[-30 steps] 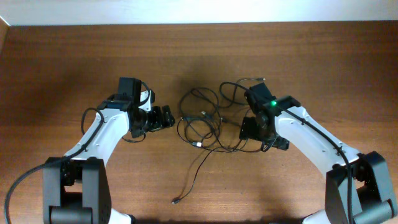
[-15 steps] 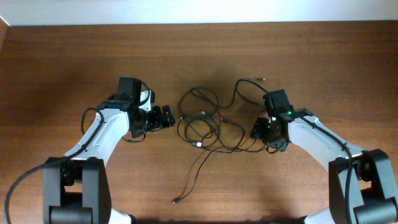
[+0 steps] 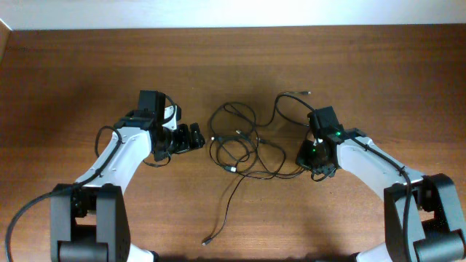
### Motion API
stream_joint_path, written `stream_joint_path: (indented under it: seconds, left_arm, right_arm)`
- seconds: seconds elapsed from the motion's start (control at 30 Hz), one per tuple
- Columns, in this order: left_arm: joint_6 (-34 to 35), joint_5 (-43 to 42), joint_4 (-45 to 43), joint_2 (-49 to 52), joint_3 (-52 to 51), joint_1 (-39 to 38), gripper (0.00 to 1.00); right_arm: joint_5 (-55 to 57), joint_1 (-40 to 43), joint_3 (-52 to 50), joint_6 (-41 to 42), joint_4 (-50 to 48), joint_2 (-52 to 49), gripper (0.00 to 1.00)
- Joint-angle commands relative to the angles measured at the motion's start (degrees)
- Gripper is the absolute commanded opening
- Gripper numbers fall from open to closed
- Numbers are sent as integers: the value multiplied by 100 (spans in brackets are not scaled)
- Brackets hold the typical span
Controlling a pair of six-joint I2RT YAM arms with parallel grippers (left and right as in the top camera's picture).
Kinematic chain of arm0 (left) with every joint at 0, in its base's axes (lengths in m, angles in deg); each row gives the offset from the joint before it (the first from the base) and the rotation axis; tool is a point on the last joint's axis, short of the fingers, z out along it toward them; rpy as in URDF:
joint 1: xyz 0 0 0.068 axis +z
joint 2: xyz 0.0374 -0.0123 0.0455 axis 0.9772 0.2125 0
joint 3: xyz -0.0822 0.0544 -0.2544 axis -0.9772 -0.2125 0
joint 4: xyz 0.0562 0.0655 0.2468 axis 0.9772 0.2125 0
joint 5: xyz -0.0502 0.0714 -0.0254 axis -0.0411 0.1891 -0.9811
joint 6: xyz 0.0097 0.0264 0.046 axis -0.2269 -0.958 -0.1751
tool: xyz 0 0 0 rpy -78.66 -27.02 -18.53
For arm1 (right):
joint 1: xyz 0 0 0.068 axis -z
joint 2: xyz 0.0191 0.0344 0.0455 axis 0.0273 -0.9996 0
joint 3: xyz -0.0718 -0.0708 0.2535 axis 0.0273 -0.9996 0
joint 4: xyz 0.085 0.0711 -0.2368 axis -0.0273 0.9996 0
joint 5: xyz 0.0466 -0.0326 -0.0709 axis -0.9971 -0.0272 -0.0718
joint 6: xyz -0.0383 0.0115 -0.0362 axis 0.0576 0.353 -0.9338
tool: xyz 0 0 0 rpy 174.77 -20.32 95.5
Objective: Untangle cables
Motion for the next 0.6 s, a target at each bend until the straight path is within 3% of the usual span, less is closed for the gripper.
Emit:
stream_joint_path:
  seconds: [0.0, 0.3, 0.33, 0.57]
  left_arm:
    - [-90, 42, 2, -35, -17, -13, 99]
    - [-90, 42, 2, -35, -17, -11, 99]
    - [-90, 42, 2, -35, -17, -13, 99]
    - [-90, 42, 2, -35, -17, -11, 99]
  right_arm:
    - [-31, 0, -61, -20, -2, -48, 4]
    - [-33, 0, -61, -20, 4, -48, 9]
    - [-33, 0, -61, -17, 2, -48, 4]
    - [-275, 0, -61, -20, 48, -48, 4]
